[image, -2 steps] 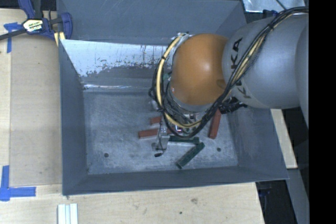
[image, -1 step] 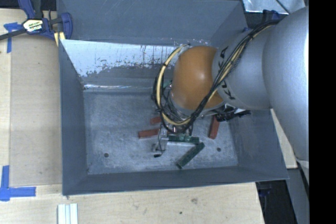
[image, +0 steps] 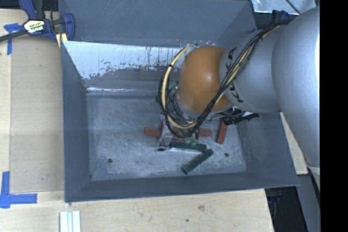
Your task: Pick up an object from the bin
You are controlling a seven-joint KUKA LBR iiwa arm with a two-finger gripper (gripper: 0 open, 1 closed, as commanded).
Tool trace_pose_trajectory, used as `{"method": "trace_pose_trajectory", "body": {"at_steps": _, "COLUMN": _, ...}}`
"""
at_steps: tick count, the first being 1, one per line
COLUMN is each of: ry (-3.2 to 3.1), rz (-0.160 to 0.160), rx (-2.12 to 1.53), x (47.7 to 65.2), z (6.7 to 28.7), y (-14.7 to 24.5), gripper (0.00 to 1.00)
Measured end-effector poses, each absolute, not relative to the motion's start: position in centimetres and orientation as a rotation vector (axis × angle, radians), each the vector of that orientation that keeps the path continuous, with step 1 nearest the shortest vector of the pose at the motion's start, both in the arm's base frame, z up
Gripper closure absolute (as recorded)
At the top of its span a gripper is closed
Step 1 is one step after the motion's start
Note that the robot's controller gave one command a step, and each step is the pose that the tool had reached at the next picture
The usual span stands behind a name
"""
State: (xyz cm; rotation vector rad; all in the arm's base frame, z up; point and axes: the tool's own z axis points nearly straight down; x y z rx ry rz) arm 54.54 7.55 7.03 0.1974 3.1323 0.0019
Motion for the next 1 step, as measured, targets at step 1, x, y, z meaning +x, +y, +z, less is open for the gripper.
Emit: {"method": "trace_pose_trajectory", "body": {"at_steps": 1, "ry": 3.064, "rz": -0.002, "rx": -0.653, "x": 52.93, "z": 21.58, "y": 5.67, "gripper": 1.0}}
